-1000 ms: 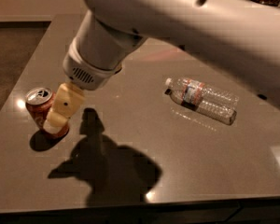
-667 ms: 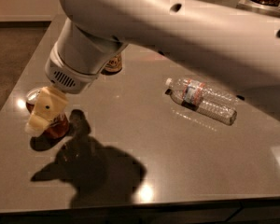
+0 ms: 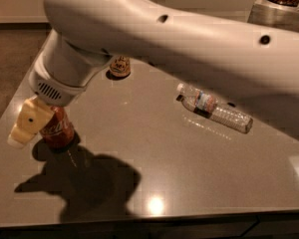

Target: Knock coke can over

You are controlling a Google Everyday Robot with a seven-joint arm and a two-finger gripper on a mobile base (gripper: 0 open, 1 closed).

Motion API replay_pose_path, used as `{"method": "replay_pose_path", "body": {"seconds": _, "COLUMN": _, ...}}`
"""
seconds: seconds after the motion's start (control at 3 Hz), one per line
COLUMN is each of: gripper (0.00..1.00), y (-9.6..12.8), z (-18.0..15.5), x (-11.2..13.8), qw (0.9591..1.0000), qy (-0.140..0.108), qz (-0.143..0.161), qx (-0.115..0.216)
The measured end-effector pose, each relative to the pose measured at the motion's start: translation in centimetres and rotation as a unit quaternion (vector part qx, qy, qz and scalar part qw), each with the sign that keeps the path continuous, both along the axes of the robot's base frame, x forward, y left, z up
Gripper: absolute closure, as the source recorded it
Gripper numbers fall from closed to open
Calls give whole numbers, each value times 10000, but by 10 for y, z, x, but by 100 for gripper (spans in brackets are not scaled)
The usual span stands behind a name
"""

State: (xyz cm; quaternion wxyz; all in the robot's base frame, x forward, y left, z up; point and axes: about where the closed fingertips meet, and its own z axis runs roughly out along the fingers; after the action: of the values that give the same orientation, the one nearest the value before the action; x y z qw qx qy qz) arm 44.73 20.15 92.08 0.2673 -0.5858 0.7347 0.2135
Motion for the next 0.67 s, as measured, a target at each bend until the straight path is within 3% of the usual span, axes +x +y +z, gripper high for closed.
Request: {"method": "replay_pose_path", "body": {"seconds": 0.67, "gripper": 57, "y": 13, "z": 1, "x": 0, "qw": 9994, "qy": 138, "qz": 119, "qx": 282}}
